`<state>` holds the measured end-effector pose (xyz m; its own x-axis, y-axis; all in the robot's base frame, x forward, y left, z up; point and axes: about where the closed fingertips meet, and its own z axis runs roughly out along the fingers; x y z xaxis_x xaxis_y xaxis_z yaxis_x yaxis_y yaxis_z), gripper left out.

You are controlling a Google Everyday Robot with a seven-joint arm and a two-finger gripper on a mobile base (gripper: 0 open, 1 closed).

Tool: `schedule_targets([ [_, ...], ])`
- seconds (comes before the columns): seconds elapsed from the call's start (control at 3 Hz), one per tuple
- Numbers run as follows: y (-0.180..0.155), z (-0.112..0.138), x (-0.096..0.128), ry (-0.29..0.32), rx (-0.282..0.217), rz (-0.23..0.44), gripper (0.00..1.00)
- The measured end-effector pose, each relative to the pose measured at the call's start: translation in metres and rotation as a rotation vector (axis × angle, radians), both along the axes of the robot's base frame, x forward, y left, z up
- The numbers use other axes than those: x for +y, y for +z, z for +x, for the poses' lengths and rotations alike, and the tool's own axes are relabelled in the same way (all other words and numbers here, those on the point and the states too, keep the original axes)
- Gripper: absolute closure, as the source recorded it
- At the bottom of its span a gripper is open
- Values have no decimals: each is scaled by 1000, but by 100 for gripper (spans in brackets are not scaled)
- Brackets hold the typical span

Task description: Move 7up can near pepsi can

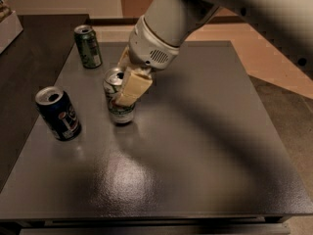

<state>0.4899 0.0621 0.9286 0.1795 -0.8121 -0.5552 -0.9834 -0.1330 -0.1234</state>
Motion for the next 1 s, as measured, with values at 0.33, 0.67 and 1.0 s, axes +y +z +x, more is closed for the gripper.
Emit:
schedule_targets([
  [0.33,-6,-1,21,37,2,-19,100],
  [0.67,-12,2,36,52,5,-38,82],
  [1.0,-16,2,45,73,13,-52,59],
])
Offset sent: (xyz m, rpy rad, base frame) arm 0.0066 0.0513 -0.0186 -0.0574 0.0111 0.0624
